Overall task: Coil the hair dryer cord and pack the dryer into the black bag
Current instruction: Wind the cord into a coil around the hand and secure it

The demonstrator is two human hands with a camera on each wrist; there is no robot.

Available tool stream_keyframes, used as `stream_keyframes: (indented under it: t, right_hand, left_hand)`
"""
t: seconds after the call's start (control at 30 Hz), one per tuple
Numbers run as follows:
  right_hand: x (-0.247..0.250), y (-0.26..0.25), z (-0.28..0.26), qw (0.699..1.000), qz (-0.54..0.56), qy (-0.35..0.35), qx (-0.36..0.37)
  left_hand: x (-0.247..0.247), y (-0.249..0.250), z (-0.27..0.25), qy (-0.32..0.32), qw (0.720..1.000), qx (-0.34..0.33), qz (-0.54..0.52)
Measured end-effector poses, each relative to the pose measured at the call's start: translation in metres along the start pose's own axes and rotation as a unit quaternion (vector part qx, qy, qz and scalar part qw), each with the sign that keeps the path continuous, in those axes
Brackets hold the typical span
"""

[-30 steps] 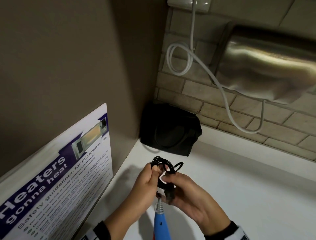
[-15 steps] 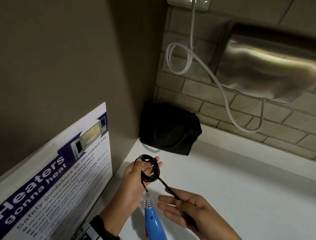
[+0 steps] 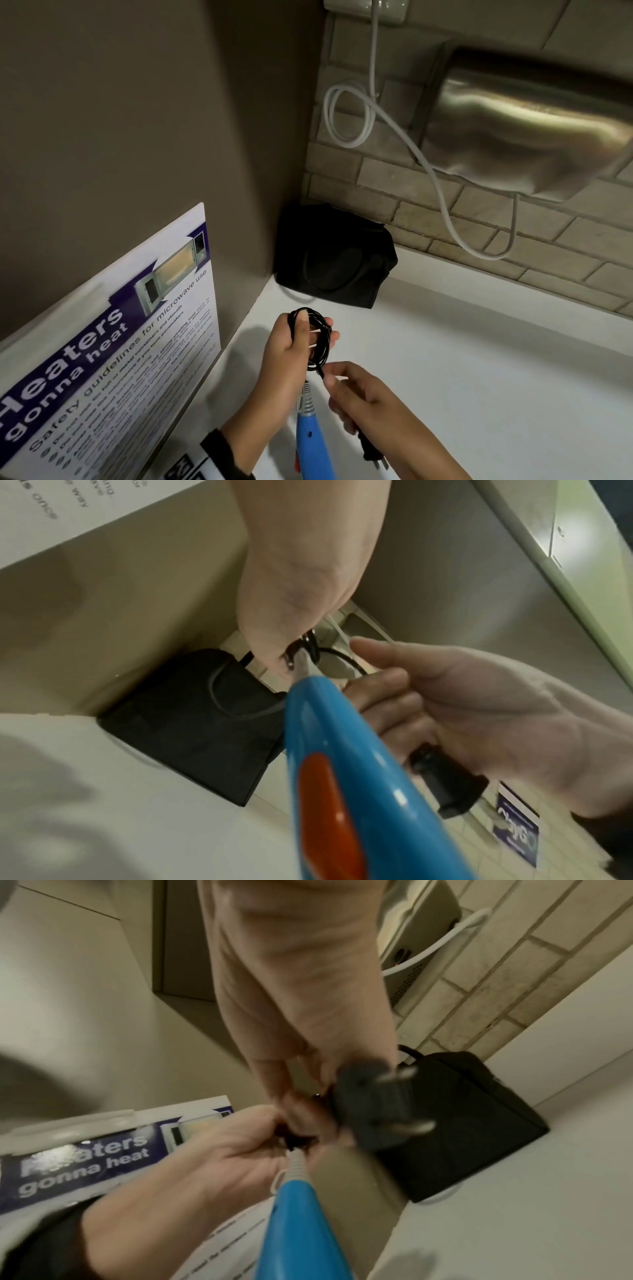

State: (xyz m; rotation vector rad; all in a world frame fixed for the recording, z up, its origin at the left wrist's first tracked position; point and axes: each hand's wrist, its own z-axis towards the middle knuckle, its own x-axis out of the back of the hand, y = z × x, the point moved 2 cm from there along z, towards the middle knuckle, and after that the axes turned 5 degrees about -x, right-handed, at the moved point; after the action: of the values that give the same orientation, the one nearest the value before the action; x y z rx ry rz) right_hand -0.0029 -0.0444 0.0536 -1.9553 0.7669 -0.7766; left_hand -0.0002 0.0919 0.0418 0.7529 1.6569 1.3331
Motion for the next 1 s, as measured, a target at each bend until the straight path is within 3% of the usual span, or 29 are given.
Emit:
stream_keyframes:
  t: [0.2,0.3,0.4,0.6,0.77,0.83,0.87,0.93,1.0]
  right_hand:
    - [-0.007,-0.001,-0.009,0.995,-0.040,0.059,0.077]
    - [-0.011,0.006,-0.015,0.995,-0.036,0.054,0.070]
    - [-0.007,0.016,-0.013,0.987,-0.111,0.076,0.088]
    - [0.003,0.038,0.012,0.917,-0.350,0.156,0.110]
    - [0.007,0.046,0.029,0.875,-0.402,0.225,0.150]
    - [0.011,0.045,0.034,0.894,-0.380,0.191,0.137]
    - [0.012,0.044,0.034,0.923,-0.334,0.153,0.112]
    - [0.014,0.036,0.031,0.973,-0.192,0.115,0.059]
    - [0.011,0.027,0.028,0.995,-0.034,0.095,-0.011]
  left_hand:
    - [0.014,0.002,0.004,0.064,0.992,0.030,-0.104]
    - [0.014,0.004,0.001,0.058,0.984,0.048,-0.160]
    - [0.013,0.005,0.000,0.047,0.986,0.052,-0.149]
    - [0.008,0.007,-0.002,0.044,0.991,0.045,-0.120]
    - [0.007,0.005,-0.006,0.028,0.994,0.052,-0.094]
    - [0.011,0.005,-0.004,0.030,0.993,0.057,-0.098]
    - [0.013,0.005,-0.003,0.030,0.993,0.061,-0.098]
    - [0.012,0.006,-0.004,0.026,0.993,0.071,-0.091]
    - [0.009,0.005,-0.006,0.026,0.993,0.080,-0.080]
